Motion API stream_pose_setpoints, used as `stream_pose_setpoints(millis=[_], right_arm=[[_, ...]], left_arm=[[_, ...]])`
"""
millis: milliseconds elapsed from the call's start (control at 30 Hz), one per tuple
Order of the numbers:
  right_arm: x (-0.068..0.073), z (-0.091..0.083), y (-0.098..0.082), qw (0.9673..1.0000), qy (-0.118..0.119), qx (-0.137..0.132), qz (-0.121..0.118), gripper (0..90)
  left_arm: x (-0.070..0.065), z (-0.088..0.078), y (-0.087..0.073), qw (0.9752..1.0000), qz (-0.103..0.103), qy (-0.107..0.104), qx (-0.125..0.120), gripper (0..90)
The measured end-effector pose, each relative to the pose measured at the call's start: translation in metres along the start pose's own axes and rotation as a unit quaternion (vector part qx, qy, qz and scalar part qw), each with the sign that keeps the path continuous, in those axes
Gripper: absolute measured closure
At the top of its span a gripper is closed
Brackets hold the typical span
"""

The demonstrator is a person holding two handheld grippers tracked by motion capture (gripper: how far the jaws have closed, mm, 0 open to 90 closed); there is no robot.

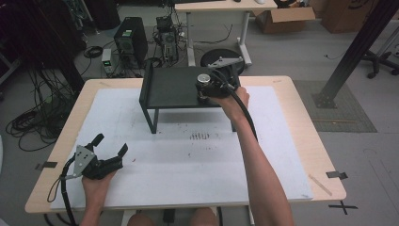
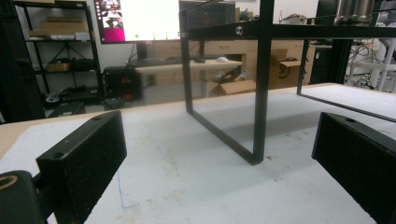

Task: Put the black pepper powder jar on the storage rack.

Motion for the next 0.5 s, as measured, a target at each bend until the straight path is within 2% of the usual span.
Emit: stream_pose_setpoints(millis=[300,500], right_arm=[[0.0014,0.0015,-0.0003,1.0,0.007,0.002,-0.001,42.6],[0.0033,-0.0002,0.0006,0.9999,0.014,-0.004,0.001,34.2]], left_arm=[[0.0,-0.0001,0.0,1.0,0.0,0.0,0.0,3.5],[0.0,-0.0001,0.0,1.0,0.0,0.0,-0.001,3.5]])
Point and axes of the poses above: each handheld gripper's, and its own axes: z roughly forward along the jaws, y roughly out of its top, x roughly to its left, the point moved 3 cm from there along z, roughly forward along the jaws, and after that the axes turned 2 degrees about z, right-handed, at the moved point
